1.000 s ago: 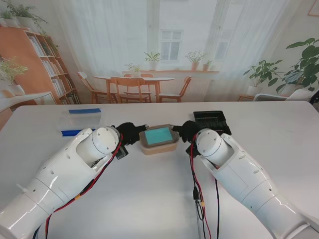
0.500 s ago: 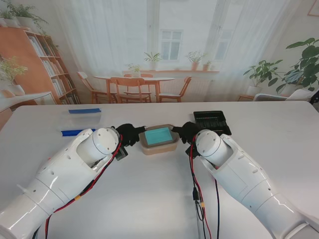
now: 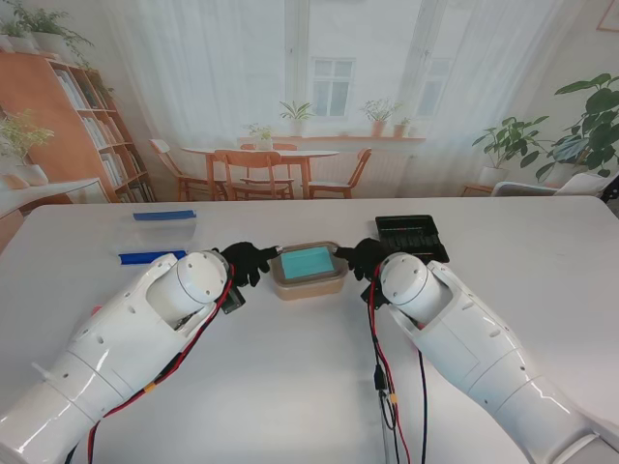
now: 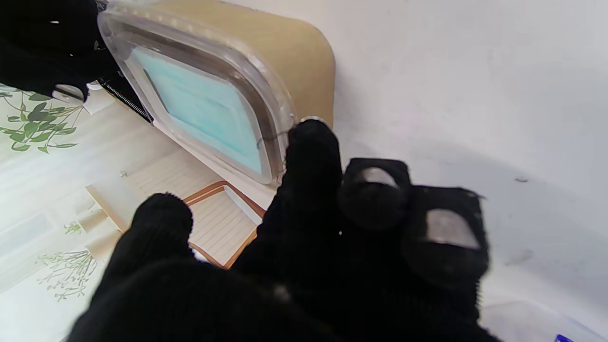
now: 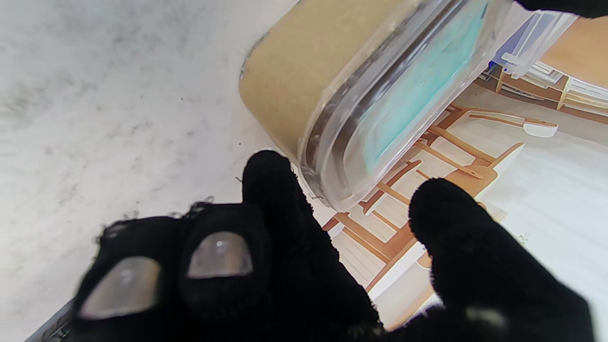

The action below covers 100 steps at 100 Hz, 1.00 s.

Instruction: Pair container bodies with their lids

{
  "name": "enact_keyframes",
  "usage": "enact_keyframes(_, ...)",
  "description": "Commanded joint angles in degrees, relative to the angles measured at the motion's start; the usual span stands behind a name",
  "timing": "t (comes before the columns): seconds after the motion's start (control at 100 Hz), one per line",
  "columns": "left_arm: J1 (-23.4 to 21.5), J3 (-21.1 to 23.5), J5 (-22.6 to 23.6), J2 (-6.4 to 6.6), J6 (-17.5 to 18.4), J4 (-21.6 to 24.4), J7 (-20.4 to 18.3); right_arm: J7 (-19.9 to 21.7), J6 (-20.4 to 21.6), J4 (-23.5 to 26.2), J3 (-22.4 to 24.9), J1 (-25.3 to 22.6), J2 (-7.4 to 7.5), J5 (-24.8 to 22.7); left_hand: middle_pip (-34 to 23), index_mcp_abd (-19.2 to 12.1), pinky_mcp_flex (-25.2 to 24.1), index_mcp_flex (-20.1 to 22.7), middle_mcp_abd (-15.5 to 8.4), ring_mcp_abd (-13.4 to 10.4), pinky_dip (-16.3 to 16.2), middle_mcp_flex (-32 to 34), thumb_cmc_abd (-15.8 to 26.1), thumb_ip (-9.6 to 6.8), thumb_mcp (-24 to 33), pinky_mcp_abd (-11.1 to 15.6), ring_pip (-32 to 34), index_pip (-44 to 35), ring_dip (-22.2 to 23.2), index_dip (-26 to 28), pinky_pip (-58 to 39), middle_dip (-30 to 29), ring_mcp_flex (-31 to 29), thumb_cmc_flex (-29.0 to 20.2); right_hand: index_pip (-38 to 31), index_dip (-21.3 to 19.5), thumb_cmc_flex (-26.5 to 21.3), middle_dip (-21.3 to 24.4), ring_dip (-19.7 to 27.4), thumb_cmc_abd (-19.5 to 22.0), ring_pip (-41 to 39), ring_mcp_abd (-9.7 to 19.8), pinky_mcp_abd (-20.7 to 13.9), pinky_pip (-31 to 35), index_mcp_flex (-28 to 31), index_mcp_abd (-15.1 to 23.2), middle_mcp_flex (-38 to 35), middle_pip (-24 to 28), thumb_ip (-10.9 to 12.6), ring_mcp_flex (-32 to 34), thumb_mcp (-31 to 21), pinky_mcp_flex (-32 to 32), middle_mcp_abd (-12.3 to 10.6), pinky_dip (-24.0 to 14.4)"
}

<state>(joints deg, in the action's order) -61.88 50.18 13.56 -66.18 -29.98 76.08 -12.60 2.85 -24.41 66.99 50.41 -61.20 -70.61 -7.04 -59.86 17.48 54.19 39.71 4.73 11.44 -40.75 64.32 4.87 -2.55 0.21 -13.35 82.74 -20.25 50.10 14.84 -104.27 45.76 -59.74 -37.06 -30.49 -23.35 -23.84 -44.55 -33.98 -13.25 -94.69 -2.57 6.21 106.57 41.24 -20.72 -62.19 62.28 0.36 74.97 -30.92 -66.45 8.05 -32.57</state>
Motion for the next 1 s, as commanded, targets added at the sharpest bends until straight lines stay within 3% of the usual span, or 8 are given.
enact_keyframes(0.0, -0.5, 0.0, 0.2, 0.07, -0.2, 0.1, -0.5, 0.8, -0.3, 0.1, 0.0, -0.2, -0.14, 0.0, 0.6, -0.7, 1.3, -1.3, 1.2, 8.1, -0.9, -0.3, -0.5, -0.43, -0.9, 6.6, -1.7, 1.8, -0.4, -1.5, -13.5, -0.5, 2.2, 0.8, -0.3, 0.6, 1.5, 0.5, 0.0, -0.3, -1.1, -7.1, -10.8, 13.4, -0.9, -0.2, 1.8, 0.4, -0.8, -2.6, -0.2, -3.0, 7.6, 0.8)
enact_keyframes(0.24, -1.9, 1.1, 0.8, 0.46, -0.6, 0.9, -0.8, 0.1, -0.6, 0.5, 0.4, -0.7, -0.12, -0.5, 1.2, -0.4, 1.0, -1.3, 1.6, 8.5, -1.2, -0.6, -0.6, -0.37, -1.0, 6.4, -2.4, 2.2, -0.4, -1.7, -13.1, -1.0, 2.5, 0.8, -0.1, 0.6, 1.5, 0.5, 0.0, -0.2, -0.9, -7.4, -10.4, 13.4, -1.1, -0.2, 2.3, 0.3, -0.9, -3.3, -0.2, -2.8, 7.7, 1.4)
enact_keyframes(0.99, -4.2, 3.8, 1.6, 0.25, 3.0, 1.2, 1.8, -0.9, -1.0, 2.5, 1.4, -2.4, 0.16, -1.6, 1.6, -0.6, 0.5, -1.4, 1.8, 8.9, -1.9, -0.9, -0.9, -0.38, -0.9, 6.1, -3.1, 2.2, -0.4, -1.7, -12.5, -1.6, 2.9, 0.8, 0.0, 0.7, 1.2, 0.6, -0.2, -0.5, -0.8, -7.7, -10.3, 13.4, -1.4, -0.2, 2.7, 0.2, -0.8, -3.8, -0.3, -2.9, 7.8, 1.7)
